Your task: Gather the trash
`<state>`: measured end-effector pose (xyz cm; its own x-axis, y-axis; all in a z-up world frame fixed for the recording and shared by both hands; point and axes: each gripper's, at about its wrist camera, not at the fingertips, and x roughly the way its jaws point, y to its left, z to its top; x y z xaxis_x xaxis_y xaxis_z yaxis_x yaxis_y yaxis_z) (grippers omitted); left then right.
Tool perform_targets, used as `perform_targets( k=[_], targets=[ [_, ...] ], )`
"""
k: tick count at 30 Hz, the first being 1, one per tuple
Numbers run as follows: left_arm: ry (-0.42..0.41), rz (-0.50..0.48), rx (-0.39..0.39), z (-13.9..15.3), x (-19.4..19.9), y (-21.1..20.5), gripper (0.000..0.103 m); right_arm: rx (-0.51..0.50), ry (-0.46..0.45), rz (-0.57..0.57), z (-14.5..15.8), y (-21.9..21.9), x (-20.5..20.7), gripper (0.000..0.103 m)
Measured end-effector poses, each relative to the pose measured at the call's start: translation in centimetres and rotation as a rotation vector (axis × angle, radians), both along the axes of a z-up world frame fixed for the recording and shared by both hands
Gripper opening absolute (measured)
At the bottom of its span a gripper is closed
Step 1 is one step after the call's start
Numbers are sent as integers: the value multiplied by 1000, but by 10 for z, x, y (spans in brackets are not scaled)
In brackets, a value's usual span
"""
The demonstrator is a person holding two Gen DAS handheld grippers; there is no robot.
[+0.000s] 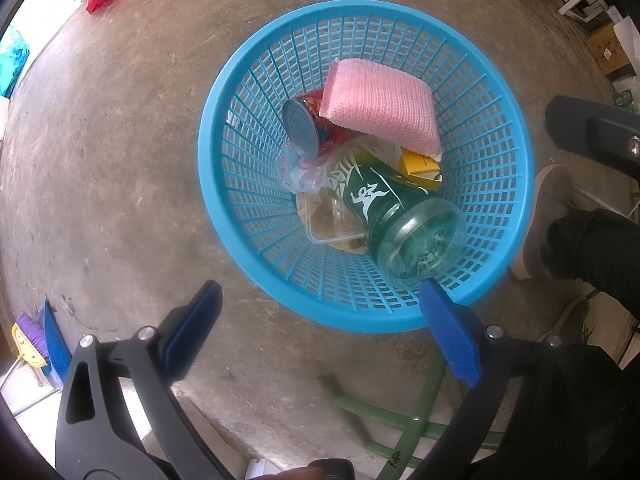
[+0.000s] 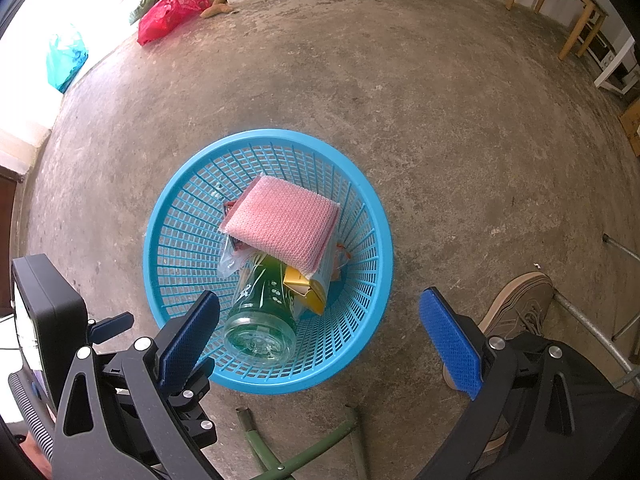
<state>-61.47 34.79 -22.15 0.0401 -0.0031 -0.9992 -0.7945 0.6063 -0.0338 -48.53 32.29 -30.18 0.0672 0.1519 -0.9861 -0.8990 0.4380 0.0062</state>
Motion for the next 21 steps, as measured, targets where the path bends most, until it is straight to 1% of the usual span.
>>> perform_targets(
  k=[21],
  targets=[
    [3,0,-7,-2,0,2,95,-1,1,0,0,0,0,97]
  ],
)
